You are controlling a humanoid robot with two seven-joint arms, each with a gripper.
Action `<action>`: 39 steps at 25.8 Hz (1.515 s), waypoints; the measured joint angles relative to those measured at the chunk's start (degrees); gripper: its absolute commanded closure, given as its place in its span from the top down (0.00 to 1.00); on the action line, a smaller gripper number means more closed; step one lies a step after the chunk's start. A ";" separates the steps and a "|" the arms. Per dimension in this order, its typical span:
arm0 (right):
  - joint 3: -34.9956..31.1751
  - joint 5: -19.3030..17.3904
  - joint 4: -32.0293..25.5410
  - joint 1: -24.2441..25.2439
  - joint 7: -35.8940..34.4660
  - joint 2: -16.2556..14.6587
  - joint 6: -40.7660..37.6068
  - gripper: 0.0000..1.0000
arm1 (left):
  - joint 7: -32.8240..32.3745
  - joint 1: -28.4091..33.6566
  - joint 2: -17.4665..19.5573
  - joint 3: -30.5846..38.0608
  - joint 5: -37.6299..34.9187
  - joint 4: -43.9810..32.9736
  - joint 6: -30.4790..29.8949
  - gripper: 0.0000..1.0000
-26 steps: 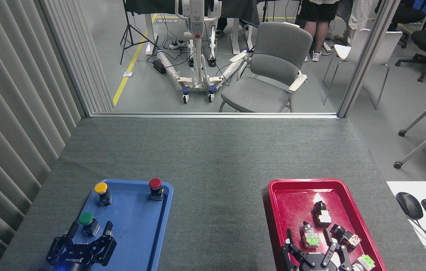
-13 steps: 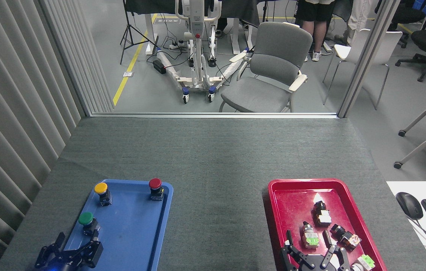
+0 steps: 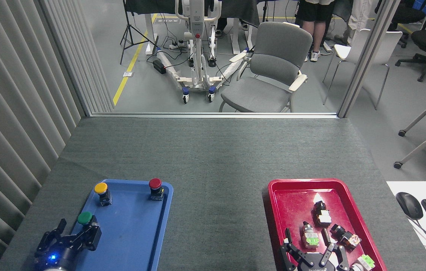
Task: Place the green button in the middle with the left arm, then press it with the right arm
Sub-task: 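Grasp the green button with the left hand, then carry the green button to the table middle and release it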
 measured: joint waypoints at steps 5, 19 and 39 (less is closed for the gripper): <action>0.16 0.00 -0.02 0.88 -0.58 -0.23 -0.09 1.00 | 0.14 -0.25 0.57 -0.29 -0.34 0.86 -0.26 0.09; -0.35 0.01 0.00 1.15 -0.88 0.06 0.06 1.00 | 3.09 2.90 3.46 -1.17 -0.97 -9.86 -7.49 0.00; -0.28 0.03 0.00 0.54 -0.65 0.01 0.11 1.00 | 1.33 -7.00 -11.06 -32.99 -10.16 -5.07 -8.21 0.00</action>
